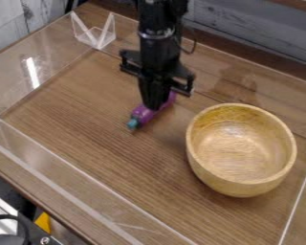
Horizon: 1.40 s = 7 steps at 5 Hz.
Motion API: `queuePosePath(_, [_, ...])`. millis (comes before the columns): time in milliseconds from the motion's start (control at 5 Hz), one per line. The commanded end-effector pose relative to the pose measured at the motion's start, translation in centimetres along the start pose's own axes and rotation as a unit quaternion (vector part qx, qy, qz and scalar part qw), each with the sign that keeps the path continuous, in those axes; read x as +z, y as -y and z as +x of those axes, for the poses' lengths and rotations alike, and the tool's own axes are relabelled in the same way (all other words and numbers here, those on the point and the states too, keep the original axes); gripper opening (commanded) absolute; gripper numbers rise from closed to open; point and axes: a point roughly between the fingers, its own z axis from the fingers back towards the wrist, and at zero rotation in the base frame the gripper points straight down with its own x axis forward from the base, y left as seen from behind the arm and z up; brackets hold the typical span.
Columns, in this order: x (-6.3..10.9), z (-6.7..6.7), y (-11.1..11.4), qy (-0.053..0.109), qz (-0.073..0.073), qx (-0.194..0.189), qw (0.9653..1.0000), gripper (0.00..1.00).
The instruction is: Put the purple eggplant in the brown bowl
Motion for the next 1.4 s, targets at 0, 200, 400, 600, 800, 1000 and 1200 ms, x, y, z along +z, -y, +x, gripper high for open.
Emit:
queuePosePath(0, [3.1,0.8,2.7,0.033,-0.010,-0.019,0.9992,0.00])
queuePosePath(200, [2.7,0.6,6.2,0.030,-0.020,-0.041,0.9985,0.00])
queuePosePath(400, [2.1,0.5,8.9,0.031,-0.026,-0.057,0.9975,0.00])
queuePosePath(600, [1.6,0.0,9.8,0.029,-0.031,-0.067,0.9969,0.00])
queuePosePath(800, [1.8,-0.1,9.6,0.028,-0.030,-0.069,0.9967,0.00])
queuePosePath(1000, [1.9,-0.2,9.5,0.028,-0.029,-0.071,0.9966,0.00])
queuePosePath(1200, [2.1,-0.3,9.3,0.028,-0.028,-0.073,0.9965,0.00])
